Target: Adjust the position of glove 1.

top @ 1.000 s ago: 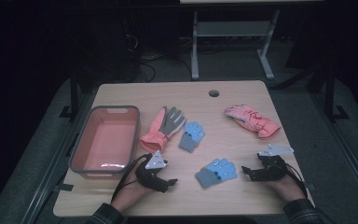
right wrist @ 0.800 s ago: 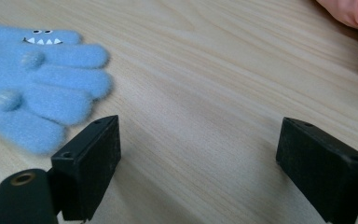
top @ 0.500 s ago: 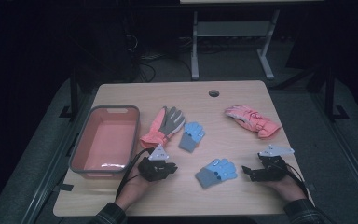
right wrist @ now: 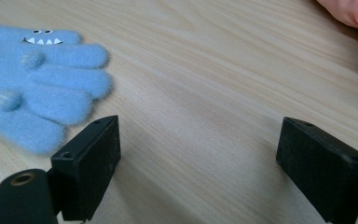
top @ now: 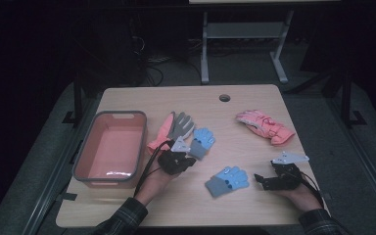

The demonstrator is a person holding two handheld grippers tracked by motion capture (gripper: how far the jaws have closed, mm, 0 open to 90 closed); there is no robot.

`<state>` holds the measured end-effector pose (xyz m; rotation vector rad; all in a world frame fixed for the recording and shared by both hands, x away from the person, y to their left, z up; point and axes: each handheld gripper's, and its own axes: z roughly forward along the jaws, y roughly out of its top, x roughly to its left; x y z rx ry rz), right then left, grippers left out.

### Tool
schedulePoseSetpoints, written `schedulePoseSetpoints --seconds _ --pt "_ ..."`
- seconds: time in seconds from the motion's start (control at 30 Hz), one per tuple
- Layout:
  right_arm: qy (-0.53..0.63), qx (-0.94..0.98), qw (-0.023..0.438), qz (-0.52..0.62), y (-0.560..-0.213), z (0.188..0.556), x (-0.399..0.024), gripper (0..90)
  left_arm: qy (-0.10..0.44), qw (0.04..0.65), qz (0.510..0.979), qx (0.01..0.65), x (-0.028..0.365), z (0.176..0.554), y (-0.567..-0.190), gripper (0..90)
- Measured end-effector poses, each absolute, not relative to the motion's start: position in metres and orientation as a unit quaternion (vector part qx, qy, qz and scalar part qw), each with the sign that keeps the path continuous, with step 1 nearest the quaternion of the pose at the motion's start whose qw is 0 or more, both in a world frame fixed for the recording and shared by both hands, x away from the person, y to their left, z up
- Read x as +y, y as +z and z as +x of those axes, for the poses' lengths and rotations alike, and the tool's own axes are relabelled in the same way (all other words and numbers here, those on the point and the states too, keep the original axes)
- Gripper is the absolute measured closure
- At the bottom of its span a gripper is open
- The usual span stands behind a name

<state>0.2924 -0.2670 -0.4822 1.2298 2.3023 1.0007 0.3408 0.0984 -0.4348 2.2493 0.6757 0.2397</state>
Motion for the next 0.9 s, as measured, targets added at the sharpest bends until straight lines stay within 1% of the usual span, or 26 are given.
schedulePoseSetpoints --seconds 0.27,0.6,0.77,0.9 --pt "0.353 0.812 0.173 0.432 -0.482 0.293 -0.267 13.0 0.097 0.387 0.875 0.274 0.085 0.370 -0.434 89.5" --pt "0.353 0.812 0.173 0.432 -0.482 0.293 -0.267 13.0 0.096 0.370 0.882 0.275 0.059 0.404 -0.449 89.5" --pt "0.353 0.812 0.173 0.432 -0.482 0.293 -0.267 13.0 0.095 0.355 0.888 0.278 0.054 0.413 -0.459 89.5" --pt "0.353 0.811 0.173 0.432 -0.482 0.293 -0.267 13.0 0.088 0.352 0.887 0.286 0.052 0.412 -0.463 89.6"
